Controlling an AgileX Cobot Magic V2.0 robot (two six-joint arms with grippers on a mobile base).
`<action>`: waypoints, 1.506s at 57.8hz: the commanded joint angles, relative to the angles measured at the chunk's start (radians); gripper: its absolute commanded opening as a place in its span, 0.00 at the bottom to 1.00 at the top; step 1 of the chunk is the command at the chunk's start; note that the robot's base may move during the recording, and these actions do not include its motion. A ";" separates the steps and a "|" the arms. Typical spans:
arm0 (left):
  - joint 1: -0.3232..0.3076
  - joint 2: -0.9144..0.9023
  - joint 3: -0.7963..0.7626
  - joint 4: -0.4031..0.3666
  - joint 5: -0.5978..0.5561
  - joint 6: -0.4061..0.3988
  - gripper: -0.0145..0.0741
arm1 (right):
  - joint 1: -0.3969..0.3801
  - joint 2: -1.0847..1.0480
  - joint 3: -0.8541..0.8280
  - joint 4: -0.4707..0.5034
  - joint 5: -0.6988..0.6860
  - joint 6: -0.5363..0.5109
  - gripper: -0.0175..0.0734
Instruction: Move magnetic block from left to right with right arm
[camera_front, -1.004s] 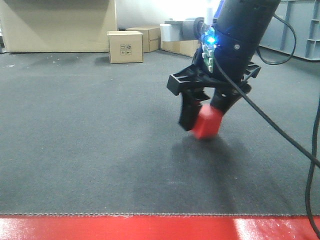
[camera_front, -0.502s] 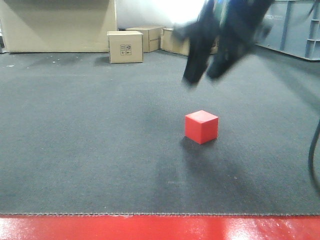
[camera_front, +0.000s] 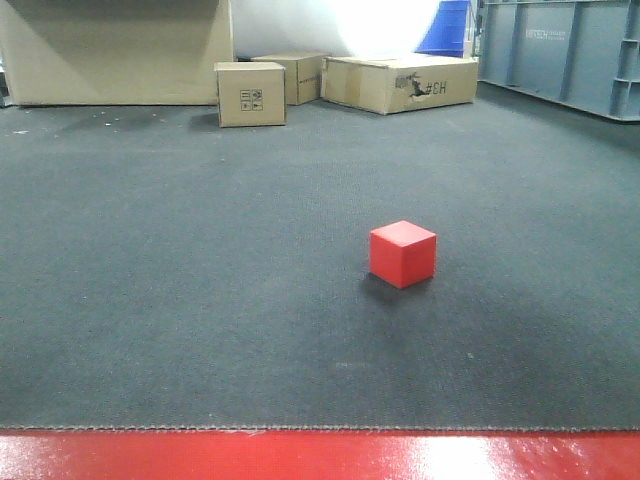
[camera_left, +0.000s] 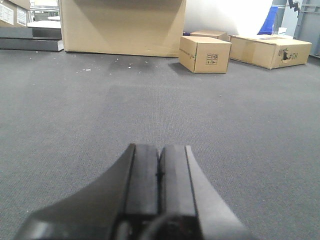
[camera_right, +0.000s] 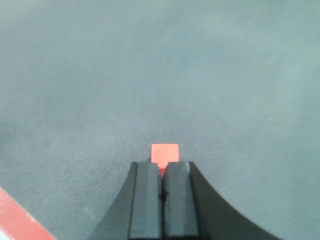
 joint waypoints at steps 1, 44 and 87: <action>0.002 -0.007 0.008 -0.005 -0.083 -0.006 0.02 | 0.001 -0.124 0.061 0.013 -0.128 -0.002 0.27; 0.002 -0.007 0.008 -0.005 -0.083 -0.006 0.02 | 0.001 -0.412 0.271 0.013 -0.161 -0.003 0.27; 0.002 -0.007 0.008 -0.005 -0.083 -0.006 0.02 | -0.472 -0.782 0.712 -0.013 -0.437 -0.003 0.27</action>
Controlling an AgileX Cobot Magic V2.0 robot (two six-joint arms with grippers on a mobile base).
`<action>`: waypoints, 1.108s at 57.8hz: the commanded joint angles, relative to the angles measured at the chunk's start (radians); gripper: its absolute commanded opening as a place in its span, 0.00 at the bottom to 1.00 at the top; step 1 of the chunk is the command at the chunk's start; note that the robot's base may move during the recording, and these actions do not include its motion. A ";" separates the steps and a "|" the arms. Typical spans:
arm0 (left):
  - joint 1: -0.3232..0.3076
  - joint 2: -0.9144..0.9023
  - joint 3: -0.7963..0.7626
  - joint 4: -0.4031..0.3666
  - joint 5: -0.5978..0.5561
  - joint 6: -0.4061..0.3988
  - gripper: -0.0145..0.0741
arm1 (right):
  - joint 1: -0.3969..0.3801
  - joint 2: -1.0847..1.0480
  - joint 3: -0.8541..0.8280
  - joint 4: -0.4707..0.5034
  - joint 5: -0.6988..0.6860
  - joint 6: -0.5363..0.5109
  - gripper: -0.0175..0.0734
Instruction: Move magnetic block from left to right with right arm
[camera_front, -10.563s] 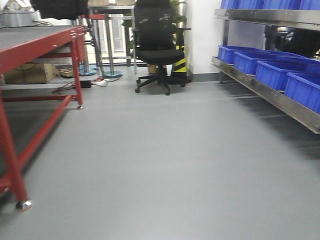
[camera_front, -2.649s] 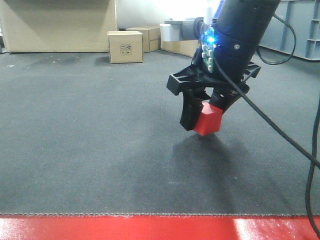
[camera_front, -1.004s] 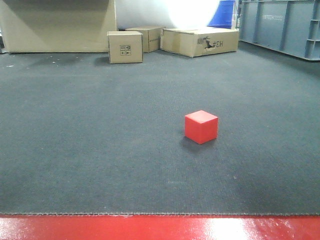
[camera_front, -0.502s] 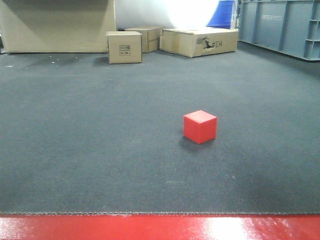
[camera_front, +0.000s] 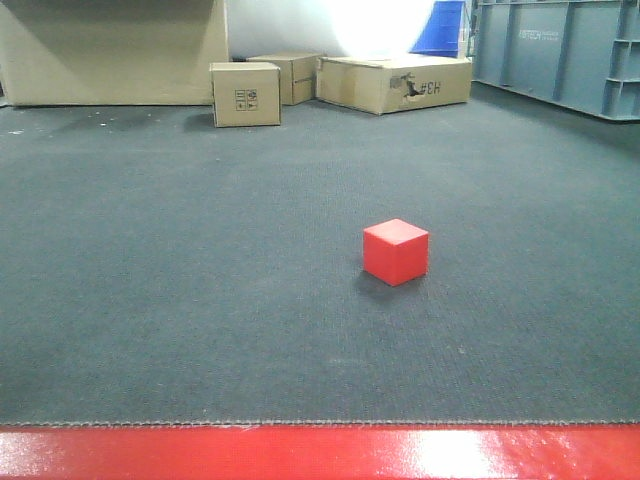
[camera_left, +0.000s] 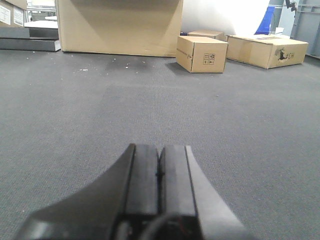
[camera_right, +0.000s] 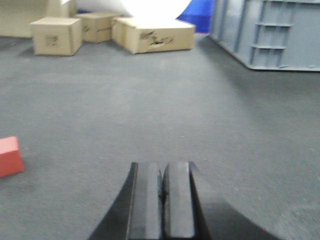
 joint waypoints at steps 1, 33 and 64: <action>0.002 -0.007 0.008 -0.005 -0.083 -0.006 0.02 | -0.018 -0.065 0.028 -0.009 -0.112 -0.003 0.27; 0.002 -0.007 0.008 -0.005 -0.083 -0.006 0.02 | -0.038 -0.055 0.031 -0.021 -0.092 -0.004 0.27; 0.002 -0.007 0.008 -0.005 -0.083 -0.006 0.02 | -0.038 -0.055 0.031 -0.021 -0.092 -0.004 0.27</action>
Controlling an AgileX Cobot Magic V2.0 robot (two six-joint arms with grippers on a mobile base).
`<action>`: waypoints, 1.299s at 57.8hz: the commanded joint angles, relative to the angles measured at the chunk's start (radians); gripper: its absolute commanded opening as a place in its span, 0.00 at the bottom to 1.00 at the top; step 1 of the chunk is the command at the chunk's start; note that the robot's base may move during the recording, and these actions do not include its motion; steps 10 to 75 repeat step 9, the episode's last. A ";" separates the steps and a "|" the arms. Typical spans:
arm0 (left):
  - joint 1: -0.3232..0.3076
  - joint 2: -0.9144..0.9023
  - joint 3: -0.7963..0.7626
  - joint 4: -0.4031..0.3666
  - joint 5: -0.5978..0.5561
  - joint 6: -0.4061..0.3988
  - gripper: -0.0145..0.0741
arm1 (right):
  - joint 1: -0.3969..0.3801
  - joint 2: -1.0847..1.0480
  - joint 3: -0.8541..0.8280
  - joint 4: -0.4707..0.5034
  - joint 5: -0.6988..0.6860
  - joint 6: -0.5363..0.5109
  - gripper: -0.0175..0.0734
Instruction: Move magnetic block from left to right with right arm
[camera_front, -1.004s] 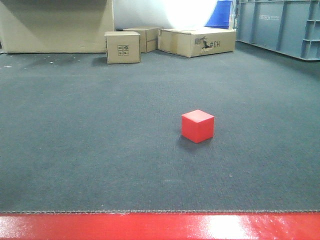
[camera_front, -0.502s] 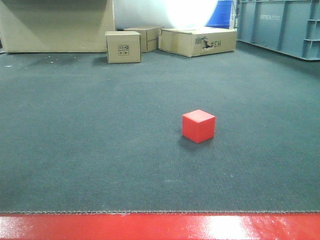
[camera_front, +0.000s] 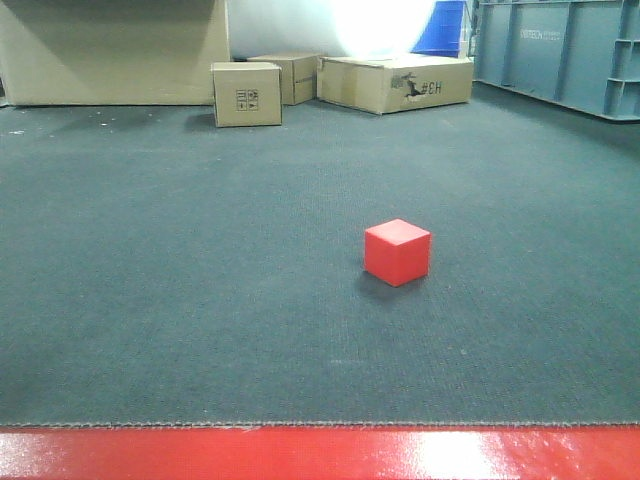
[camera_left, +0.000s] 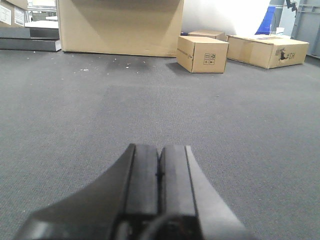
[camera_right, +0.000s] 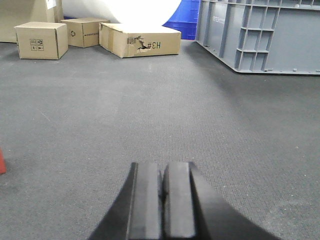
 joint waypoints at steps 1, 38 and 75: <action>0.002 -0.007 0.008 -0.005 -0.083 -0.006 0.02 | -0.006 -0.014 0.002 -0.010 -0.084 -0.004 0.27; 0.002 -0.007 0.008 -0.005 -0.083 -0.006 0.02 | -0.006 -0.014 0.002 -0.010 -0.084 -0.004 0.27; 0.002 -0.007 0.008 -0.005 -0.083 -0.006 0.02 | -0.006 -0.014 0.002 -0.010 -0.084 -0.004 0.27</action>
